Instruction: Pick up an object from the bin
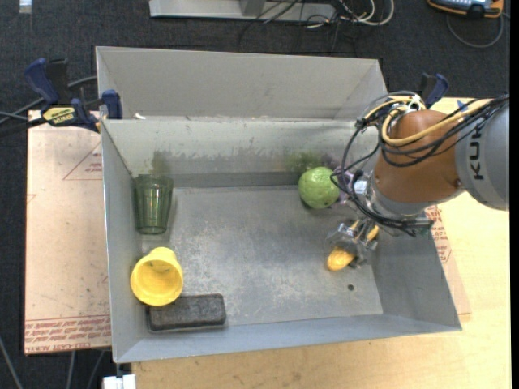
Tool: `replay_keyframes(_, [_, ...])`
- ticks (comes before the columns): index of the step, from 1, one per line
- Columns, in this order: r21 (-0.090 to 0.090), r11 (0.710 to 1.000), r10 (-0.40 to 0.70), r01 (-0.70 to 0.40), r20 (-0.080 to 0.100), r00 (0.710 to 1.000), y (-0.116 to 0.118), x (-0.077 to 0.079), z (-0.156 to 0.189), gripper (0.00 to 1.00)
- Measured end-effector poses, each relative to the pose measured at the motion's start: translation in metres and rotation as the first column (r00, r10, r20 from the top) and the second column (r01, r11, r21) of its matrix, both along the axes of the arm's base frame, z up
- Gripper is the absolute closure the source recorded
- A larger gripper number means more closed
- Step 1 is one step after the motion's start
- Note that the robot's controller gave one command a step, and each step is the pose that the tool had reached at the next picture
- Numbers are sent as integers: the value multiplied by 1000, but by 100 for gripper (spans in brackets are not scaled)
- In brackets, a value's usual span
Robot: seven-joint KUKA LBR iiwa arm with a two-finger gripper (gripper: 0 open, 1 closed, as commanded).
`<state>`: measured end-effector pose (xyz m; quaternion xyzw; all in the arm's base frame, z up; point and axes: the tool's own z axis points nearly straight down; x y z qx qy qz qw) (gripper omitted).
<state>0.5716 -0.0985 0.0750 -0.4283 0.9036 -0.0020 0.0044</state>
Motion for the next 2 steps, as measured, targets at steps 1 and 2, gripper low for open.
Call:
replay_keyframes(1, [0, 1000, 0, 0, 0, 1000, 0, 0, 0, 100])
replay_keyframes(2, [-6, 996, 91, -91, 7, 996, 6, -4, 0, 100])
